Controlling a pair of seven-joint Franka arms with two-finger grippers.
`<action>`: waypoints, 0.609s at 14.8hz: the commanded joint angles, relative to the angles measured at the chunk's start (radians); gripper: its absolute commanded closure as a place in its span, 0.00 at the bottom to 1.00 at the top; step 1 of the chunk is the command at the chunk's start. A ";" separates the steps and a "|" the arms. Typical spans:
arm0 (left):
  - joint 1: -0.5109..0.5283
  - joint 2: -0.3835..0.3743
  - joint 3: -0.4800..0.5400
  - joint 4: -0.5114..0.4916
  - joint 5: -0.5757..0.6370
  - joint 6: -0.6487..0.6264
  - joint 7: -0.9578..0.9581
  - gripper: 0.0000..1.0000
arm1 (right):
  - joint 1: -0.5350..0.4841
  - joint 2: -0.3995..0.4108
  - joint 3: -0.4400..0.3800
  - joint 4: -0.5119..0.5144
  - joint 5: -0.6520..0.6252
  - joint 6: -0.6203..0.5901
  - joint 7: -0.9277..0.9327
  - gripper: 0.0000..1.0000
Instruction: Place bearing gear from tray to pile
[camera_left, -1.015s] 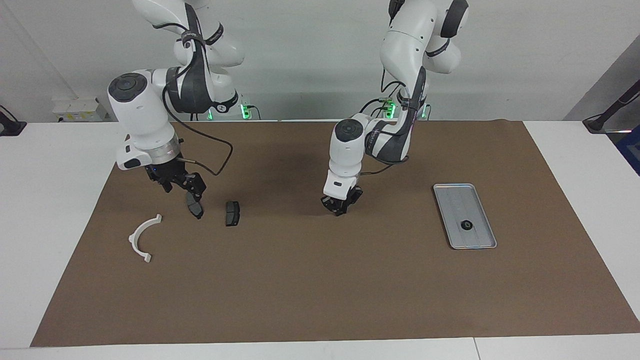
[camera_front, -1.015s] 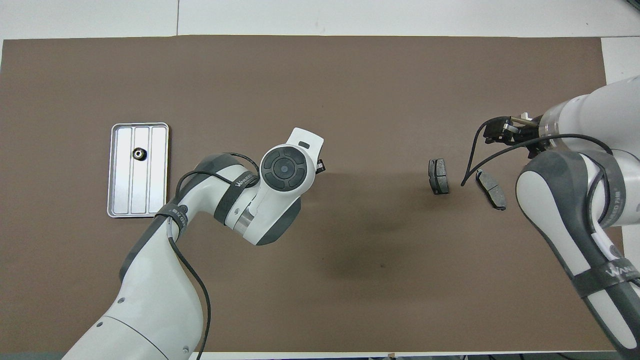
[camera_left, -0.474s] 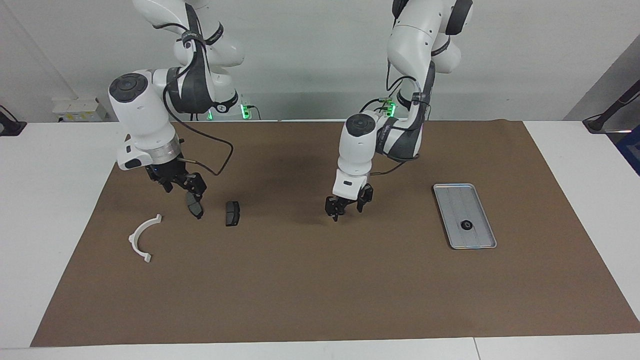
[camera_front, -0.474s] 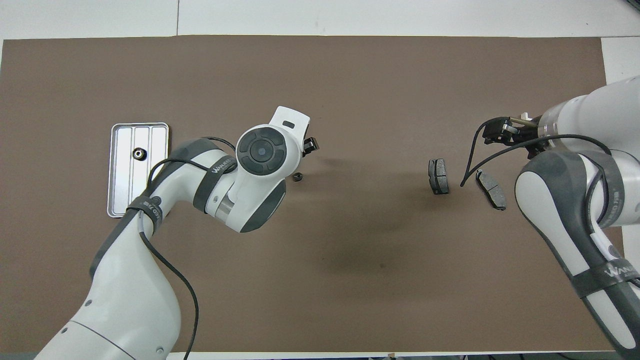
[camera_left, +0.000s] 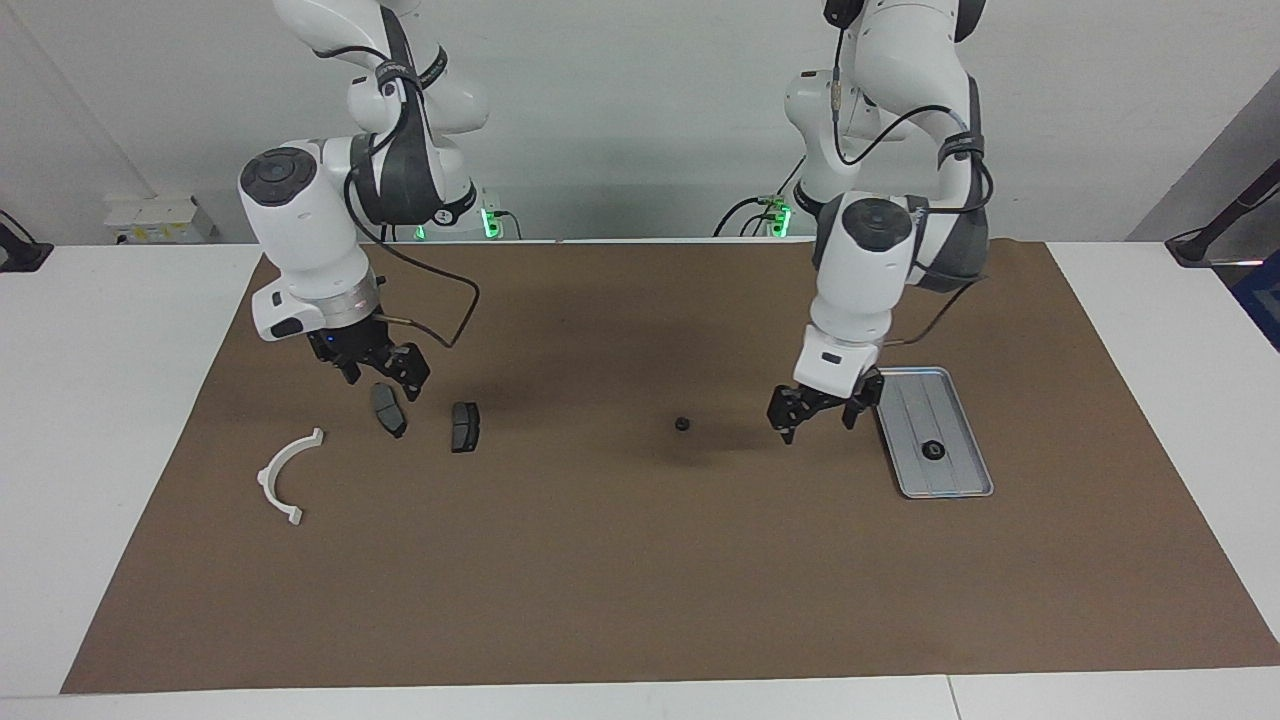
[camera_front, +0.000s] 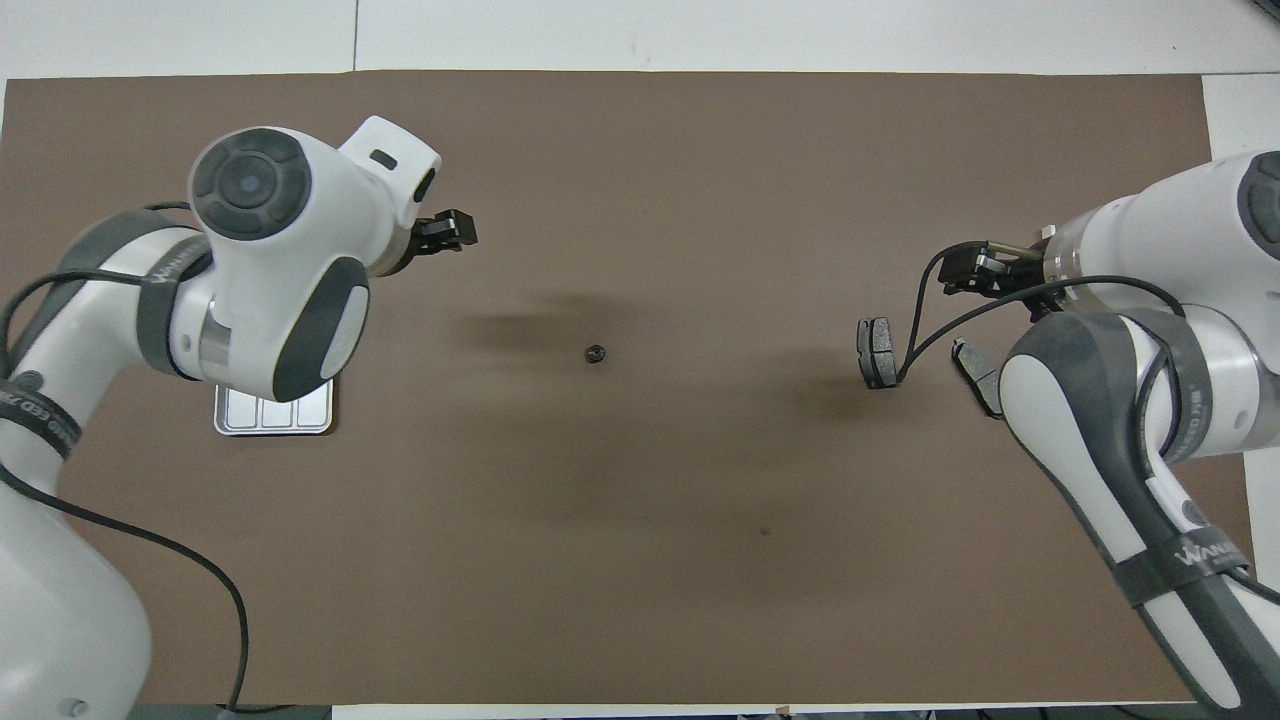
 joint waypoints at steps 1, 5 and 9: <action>0.114 -0.019 -0.017 -0.026 0.007 -0.034 0.198 0.00 | 0.050 0.004 0.003 -0.012 0.021 0.001 0.116 0.00; 0.266 -0.021 -0.014 -0.022 -0.108 -0.032 0.494 0.00 | 0.129 0.024 0.003 -0.009 0.021 0.021 0.245 0.00; 0.310 0.002 -0.014 -0.026 -0.122 0.022 0.560 0.00 | 0.244 0.073 0.001 0.016 0.016 0.036 0.435 0.00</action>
